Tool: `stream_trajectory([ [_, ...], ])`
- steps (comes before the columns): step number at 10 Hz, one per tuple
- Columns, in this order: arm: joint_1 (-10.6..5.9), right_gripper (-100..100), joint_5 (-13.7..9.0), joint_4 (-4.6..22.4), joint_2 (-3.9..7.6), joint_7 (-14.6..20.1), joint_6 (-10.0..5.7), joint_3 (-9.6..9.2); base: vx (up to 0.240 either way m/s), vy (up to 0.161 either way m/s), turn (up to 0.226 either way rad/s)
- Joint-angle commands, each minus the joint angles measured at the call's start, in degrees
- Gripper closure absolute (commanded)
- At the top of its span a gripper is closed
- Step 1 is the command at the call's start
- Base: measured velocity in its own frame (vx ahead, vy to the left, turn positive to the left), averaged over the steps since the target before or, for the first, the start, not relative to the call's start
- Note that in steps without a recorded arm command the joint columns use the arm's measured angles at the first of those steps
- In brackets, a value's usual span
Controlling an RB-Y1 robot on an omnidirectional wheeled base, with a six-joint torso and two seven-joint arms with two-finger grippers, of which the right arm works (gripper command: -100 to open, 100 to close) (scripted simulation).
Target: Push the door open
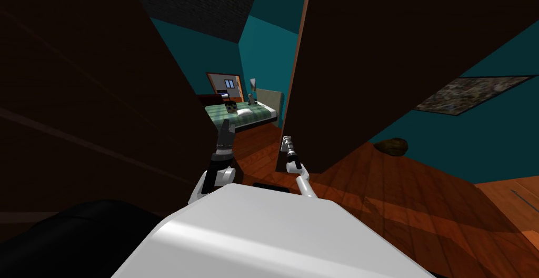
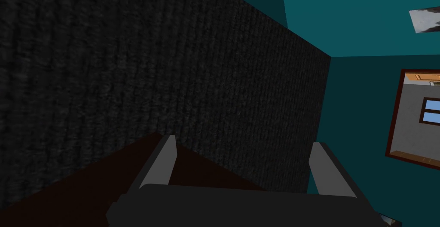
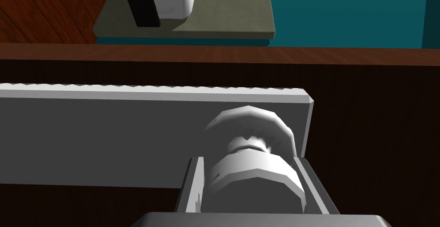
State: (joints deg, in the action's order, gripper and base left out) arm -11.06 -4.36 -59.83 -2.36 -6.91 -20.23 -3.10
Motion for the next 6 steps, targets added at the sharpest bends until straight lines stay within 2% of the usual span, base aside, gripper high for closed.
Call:
stream_trajectory([
  [1, -0.03, 100, -1.81, -0.05, 0.7, -1.37, -0.18, -1.46, 0.05, -0.017, -0.122],
  [2, -0.06, 100, -3.29, -0.09, 1.18, -2.49, -0.32, -2.66, 0.097, -0.036, -0.196],
  [6, -0.13, 100, -7.22, -0.19, 2.19, -5.47, -0.7, -5.83, 0.088, -0.025, -0.126],
])
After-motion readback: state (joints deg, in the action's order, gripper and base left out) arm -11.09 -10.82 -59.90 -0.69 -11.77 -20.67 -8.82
